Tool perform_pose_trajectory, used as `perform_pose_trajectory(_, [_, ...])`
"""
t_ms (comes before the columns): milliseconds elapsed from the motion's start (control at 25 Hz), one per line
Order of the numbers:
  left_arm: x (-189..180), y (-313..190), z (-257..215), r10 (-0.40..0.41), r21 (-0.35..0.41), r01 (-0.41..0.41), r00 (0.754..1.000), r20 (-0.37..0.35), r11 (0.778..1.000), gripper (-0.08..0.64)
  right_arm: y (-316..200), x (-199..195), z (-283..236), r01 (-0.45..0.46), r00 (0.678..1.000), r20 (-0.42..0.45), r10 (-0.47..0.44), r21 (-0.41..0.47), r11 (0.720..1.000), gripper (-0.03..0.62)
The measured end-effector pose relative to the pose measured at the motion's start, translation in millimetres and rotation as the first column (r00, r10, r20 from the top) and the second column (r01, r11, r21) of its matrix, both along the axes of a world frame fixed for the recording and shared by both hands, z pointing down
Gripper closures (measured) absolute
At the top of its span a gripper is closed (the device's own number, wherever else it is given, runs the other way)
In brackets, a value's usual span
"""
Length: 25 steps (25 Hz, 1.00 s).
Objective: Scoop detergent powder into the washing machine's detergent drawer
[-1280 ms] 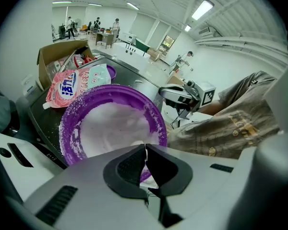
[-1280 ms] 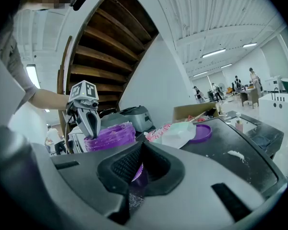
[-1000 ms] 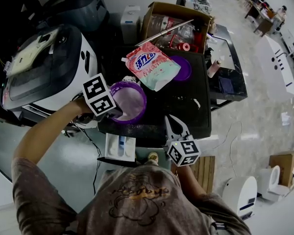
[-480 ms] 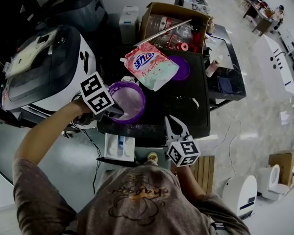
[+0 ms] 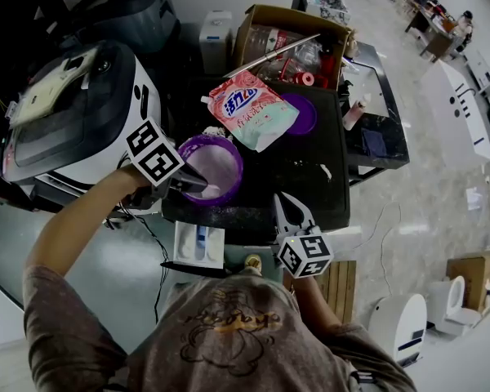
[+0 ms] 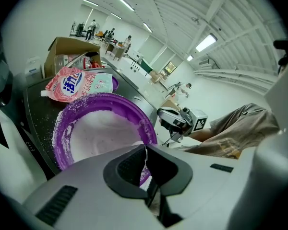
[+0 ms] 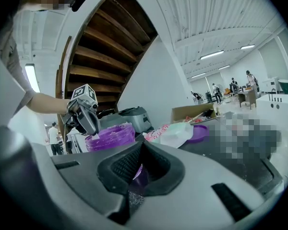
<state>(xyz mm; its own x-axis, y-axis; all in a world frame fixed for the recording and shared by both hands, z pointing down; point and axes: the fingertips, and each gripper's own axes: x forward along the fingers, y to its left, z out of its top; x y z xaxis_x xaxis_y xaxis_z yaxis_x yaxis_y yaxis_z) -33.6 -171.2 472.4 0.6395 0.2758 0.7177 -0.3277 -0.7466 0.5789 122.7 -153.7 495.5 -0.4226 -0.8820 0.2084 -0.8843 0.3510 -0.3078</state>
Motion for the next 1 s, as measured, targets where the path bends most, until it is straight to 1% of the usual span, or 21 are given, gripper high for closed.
perform_pose_trajectory(280, [2,-3,-3,-0.068,-0.027,0.067,0.996,-0.057,0.997,0.535,1,-1,0,0.003,1.000,-0.003,-0.003,0.001,1.000,0.598])
perform_pose_trajectory(480, [3,-6,-7,-0.128,-0.056,0.123,0.986,-0.103,0.991,0.536,3,-2,0,0.004,1.000,-0.002,-0.004,0.001,1.000,0.598])
perform_pose_trajectory(680, [2,-8,-9,-0.171,-0.078,0.162,0.977,-0.126,0.984,0.536,6,-2,0,0.006,1.000,-0.004,-0.006,0.001,1.000,0.598])
perform_pose_trajectory(800, [1,-11,-10,-0.215,-0.100,0.201,0.966,-0.147,0.974,0.536,6,-2,-1,0.005,1.000,-0.003,-0.005,0.001,1.000,0.598])
perform_pose_trajectory(1000, [-3,-17,-14,-0.292,-0.137,0.269,0.938,-0.186,0.953,0.537,8,-3,-2,0.009,1.000,-0.005,-0.009,0.003,1.000,0.598])
